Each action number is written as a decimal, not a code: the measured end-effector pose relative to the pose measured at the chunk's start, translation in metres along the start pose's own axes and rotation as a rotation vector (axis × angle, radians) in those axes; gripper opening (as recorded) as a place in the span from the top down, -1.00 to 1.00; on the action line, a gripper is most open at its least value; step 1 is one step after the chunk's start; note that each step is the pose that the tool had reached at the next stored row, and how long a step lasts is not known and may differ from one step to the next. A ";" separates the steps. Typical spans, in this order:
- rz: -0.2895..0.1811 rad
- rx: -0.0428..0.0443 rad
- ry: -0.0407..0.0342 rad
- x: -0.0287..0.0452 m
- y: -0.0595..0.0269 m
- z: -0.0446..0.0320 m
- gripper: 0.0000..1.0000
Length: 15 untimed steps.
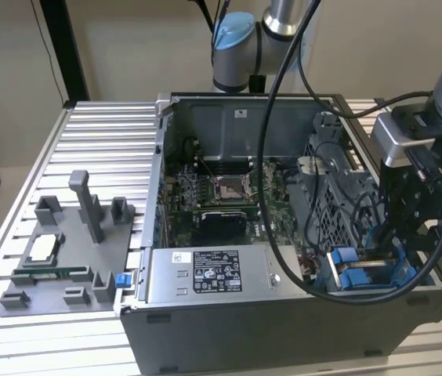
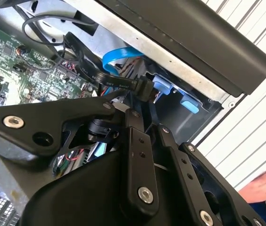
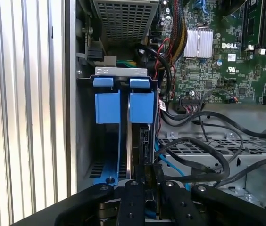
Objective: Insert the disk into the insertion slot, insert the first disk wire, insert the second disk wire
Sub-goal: 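Insert the first disk wire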
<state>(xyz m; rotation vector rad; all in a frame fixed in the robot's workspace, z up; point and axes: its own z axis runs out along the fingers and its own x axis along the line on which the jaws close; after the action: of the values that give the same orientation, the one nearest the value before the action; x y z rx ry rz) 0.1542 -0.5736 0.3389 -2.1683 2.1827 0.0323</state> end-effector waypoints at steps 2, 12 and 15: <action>0.001 0.0000 -0.0007 0.0002 0.0001 0.0018 1.00; 0.001 -0.0001 0.0000 0.0006 0.0004 0.0101 1.00; 0.001 0.0002 -0.0014 0.0005 0.0003 0.0076 1.00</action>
<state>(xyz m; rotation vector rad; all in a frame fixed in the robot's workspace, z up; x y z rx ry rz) 0.1542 -0.5736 0.3313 -2.1659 2.1835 0.0338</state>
